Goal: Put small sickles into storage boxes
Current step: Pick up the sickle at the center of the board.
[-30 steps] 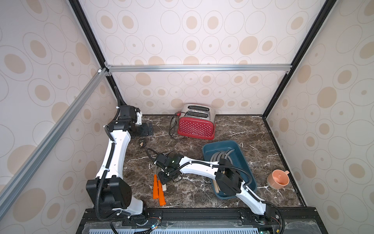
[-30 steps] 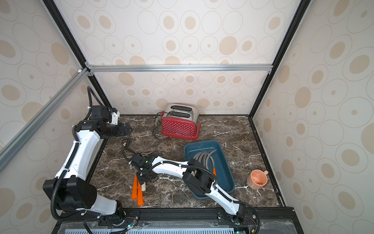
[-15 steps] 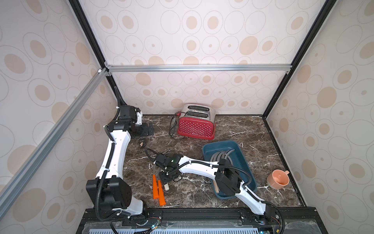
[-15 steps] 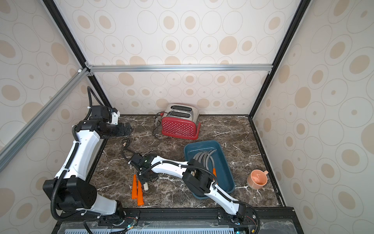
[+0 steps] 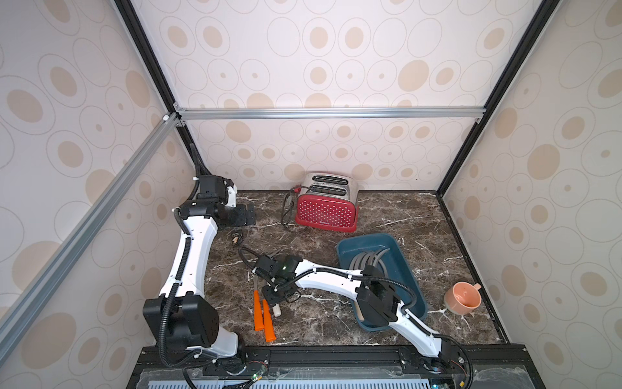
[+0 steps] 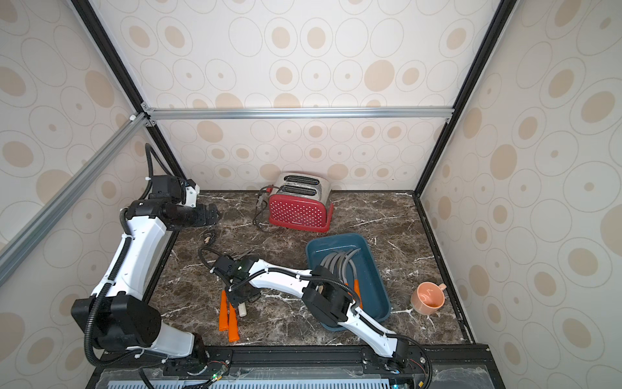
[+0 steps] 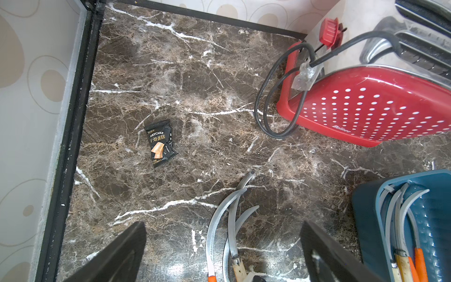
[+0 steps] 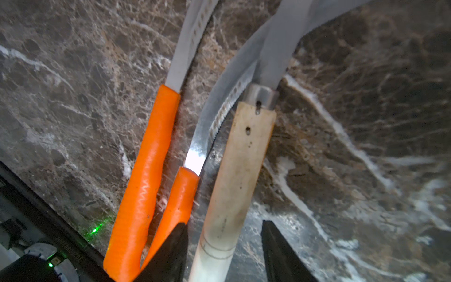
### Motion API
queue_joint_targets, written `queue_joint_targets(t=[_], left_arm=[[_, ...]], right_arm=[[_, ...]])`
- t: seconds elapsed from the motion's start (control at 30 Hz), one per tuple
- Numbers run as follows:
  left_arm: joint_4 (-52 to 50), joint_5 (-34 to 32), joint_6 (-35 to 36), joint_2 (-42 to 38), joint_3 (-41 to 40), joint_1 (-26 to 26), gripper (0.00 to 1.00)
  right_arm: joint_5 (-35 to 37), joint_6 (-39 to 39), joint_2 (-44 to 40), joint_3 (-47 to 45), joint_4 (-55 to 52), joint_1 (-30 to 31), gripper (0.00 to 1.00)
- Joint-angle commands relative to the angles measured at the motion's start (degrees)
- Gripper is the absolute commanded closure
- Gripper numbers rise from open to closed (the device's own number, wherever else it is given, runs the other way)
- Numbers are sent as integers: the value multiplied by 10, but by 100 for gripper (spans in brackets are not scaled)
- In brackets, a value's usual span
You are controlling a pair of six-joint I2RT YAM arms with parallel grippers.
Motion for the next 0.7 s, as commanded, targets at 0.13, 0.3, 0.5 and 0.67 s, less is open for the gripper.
queue_joint_targets(t=[0.13, 0.3, 0.5, 0.67], left_arm=[[0, 10, 3, -7, 25, 4, 1], [0, 11, 3, -8, 22, 4, 1], [0, 14, 2, -7, 21, 4, 1], [1, 16, 3, -6, 21, 4, 1]], right_arm=[[14, 0, 28, 23, -38, 10, 49], [36, 2, 42, 39, -64, 15, 51], [55, 5, 59, 61, -97, 19, 53], [74, 9, 65, 70, -120, 21, 56]])
